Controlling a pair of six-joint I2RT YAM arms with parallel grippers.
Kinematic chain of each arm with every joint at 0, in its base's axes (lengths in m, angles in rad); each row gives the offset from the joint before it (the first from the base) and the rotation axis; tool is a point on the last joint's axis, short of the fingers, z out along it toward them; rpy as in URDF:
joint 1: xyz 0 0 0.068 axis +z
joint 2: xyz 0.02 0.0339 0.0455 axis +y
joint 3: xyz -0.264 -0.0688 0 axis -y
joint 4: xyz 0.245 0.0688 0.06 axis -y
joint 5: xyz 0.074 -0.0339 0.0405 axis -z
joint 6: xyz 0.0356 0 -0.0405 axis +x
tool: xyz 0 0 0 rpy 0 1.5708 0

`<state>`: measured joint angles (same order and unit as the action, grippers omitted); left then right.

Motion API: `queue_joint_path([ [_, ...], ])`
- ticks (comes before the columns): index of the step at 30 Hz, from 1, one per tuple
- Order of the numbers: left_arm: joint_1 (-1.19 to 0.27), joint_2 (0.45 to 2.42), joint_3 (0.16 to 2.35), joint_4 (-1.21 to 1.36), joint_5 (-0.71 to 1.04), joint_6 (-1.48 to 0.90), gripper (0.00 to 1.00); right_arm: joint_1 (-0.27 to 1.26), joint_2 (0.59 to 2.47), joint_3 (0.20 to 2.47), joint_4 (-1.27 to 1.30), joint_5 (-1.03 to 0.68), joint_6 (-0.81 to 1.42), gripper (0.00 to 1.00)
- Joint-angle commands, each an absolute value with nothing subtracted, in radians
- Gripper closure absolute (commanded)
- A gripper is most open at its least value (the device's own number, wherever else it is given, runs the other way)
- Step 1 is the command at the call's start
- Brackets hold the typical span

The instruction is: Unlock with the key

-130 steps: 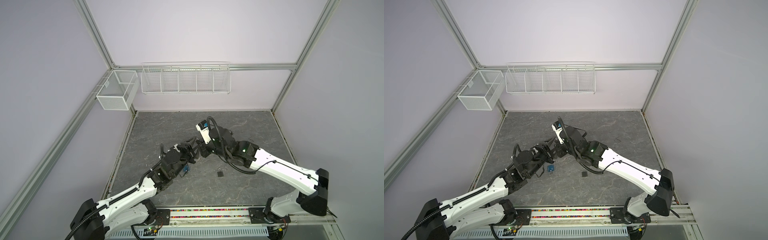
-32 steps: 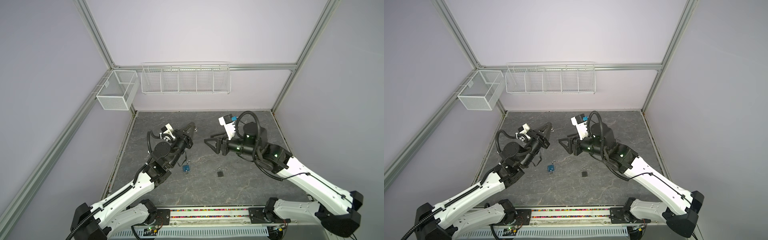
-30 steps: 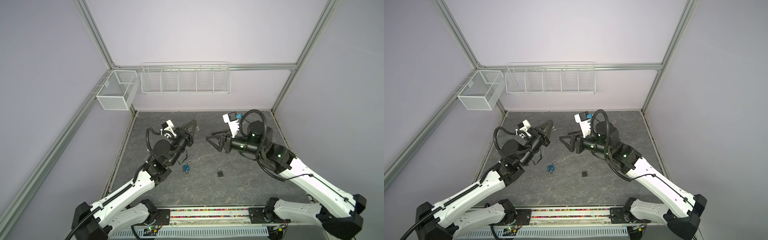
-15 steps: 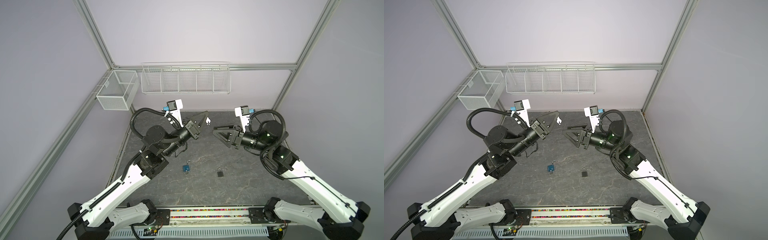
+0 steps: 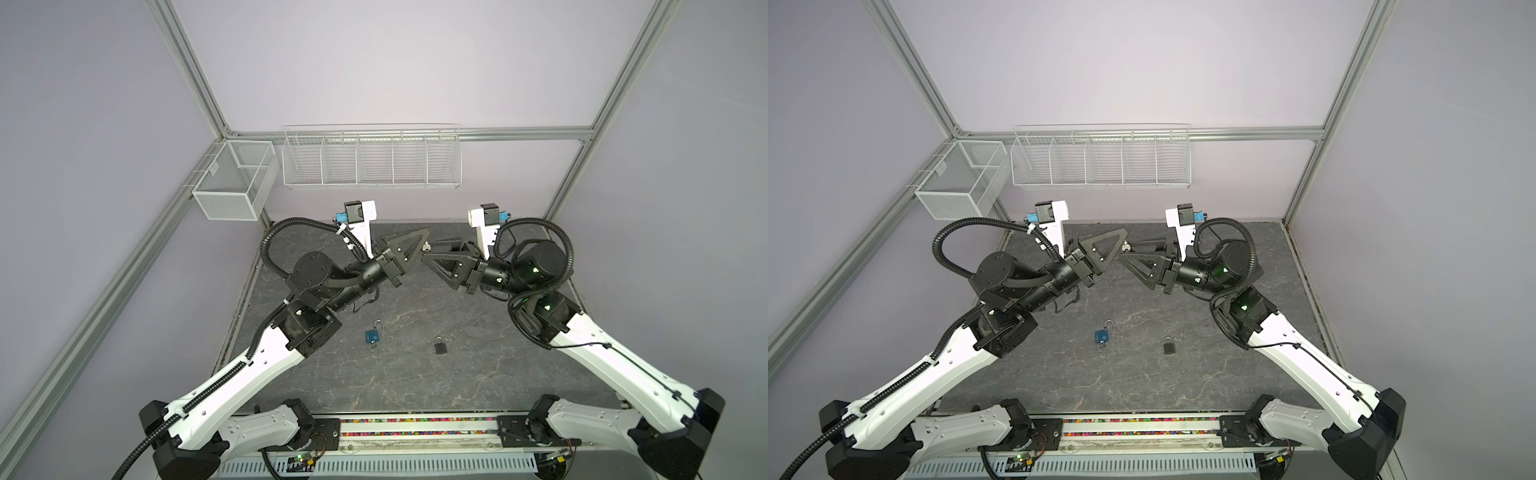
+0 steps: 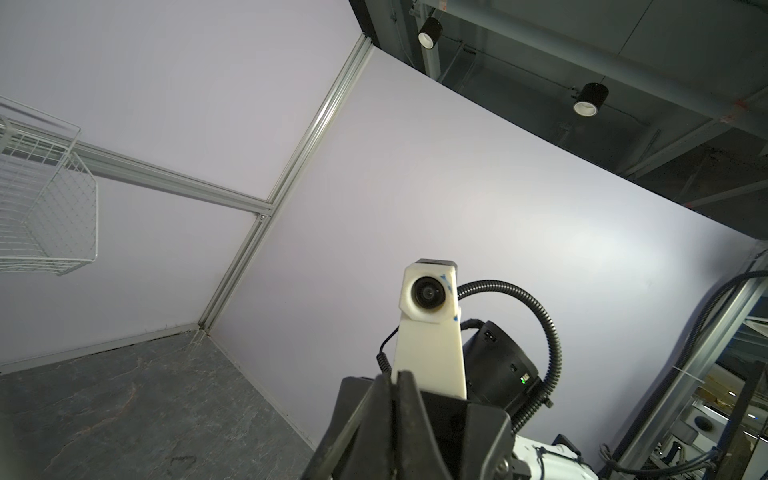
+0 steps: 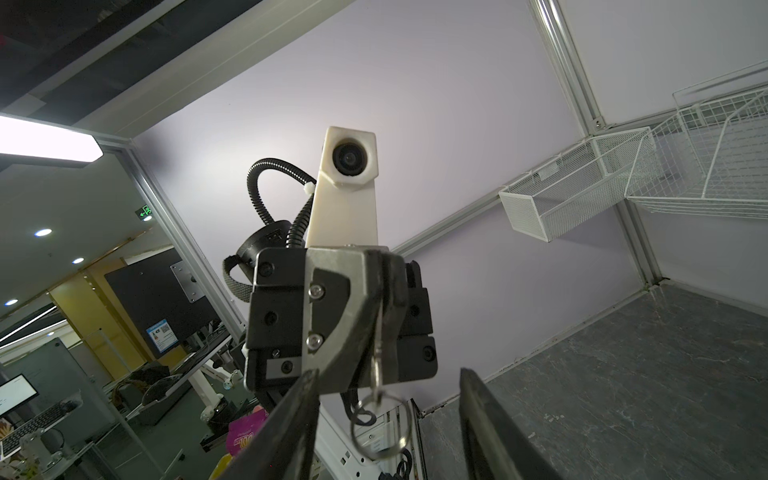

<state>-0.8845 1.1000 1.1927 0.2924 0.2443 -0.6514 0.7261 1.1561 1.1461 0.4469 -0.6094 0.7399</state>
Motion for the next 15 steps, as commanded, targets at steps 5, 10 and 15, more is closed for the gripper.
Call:
queue_joint_path([
  [5,-0.891,1.098,1.158,0.402,0.245,-0.688,1.0,0.721,1.152,1.126,0.566,-0.639,0.75,0.56],
  [10,-0.893,1.096,1.141,0.439,0.245,-0.701,1.0,0.72,1.153,1.132,0.564,-0.629,0.748,0.65],
  [15,-0.893,1.097,1.139,0.455,0.246,-0.707,1.0,0.721,1.167,1.136,0.584,-0.635,0.76,0.72],
])
